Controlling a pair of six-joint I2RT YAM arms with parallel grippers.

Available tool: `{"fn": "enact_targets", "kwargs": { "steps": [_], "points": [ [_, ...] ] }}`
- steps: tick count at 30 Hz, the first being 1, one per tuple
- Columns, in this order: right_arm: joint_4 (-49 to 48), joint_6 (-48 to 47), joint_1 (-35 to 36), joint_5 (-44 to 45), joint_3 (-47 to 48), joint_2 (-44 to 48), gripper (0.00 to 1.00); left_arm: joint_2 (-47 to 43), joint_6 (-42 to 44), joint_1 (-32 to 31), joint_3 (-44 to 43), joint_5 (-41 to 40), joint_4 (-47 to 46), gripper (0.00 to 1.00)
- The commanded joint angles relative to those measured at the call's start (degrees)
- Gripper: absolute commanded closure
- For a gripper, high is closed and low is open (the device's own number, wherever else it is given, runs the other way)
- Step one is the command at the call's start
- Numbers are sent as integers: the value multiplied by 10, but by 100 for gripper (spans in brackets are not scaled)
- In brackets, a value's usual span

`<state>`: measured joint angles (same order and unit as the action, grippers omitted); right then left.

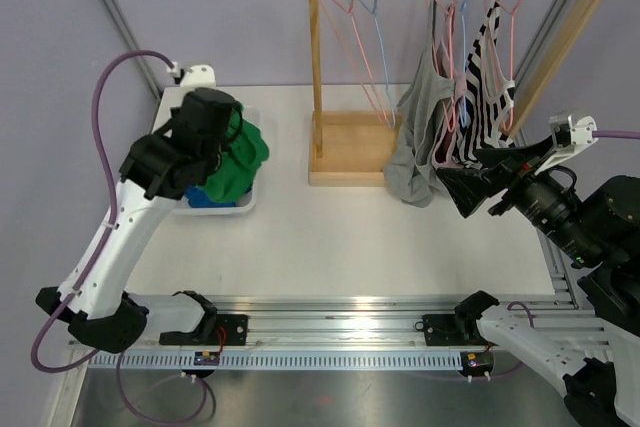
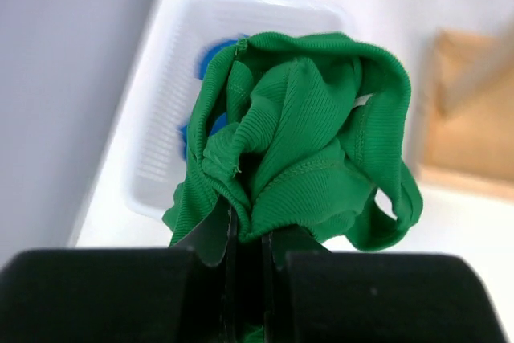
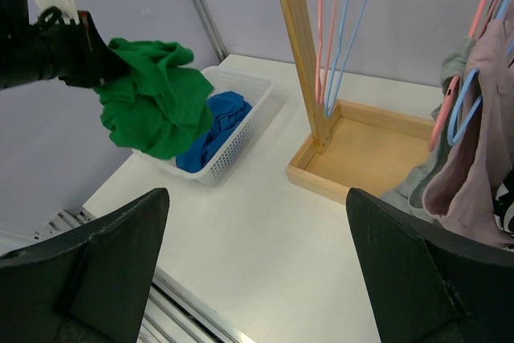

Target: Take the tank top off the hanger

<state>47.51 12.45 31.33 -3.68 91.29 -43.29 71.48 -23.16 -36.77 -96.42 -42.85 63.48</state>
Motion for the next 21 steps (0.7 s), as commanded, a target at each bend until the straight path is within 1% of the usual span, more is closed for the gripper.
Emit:
{"fn": "enact_targets", "kwargs": {
  "steps": [1, 2, 3, 5, 6, 7, 8, 9, 10, 11, 12, 13, 14, 16, 18, 21],
  "points": [
    [6, 0, -2, 32, 11, -2, 1, 42, 81, 99, -58, 53, -35, 100],
    [5, -1, -2, 31, 10, -4, 1, 55, 97, 121, -70, 92, -39, 100],
    [3, -2, -2, 31, 11, -6, 1, 83, 105, 157, -86, 107, -42, 100],
    [0, -5, -2, 33, 13, -11, 0, 108, 129, 186, -98, 137, -63, 100],
    [-2, -5, -2, 33, 18, -19, 0, 138, 133, 214, -115, 147, -70, 100],
    [-2, -5, -2, 49, 21, -25, 1, 154, 134, 227, -128, 160, -67, 100],
    [2, -4, -2, 59, 27, -33, 1, 171, 135, 238, -140, 189, -63, 97],
    [6, -4, -2, 64, 39, -50, 0, 185, 136, 251, -153, 201, -60, 88],
    [8, -5, -2, 77, 46, -59, 1, 207, 138, 253, -170, 207, -53, 59],
    [16, -4, -2, 88, 58, -80, 0, 212, 141, 256, -175, 209, -52, 48],
    [19, -1, -2, 103, 64, -90, 0, 217, 141, 259, -177, 208, -52, 39],
    [23, 2, -2, 132, 71, -101, 1, 223, 131, 262, -181, 200, -47, 18],
    [26, 2, -2, 145, 76, -110, 0, 223, 129, 266, -183, 201, -42, 11],
    [36, 1, -2, 181, 101, -142, 0, 218, 126, 272, -179, 201, -36, 1],
    [50, 3, -2, 199, 133, -175, 1, 193, 128, 272, -162, 210, -37, 1],
    [71, 1, -2, 225, 177, -220, 0, 140, 125, 272, -120, 257, -49, 1]
  ]
}}
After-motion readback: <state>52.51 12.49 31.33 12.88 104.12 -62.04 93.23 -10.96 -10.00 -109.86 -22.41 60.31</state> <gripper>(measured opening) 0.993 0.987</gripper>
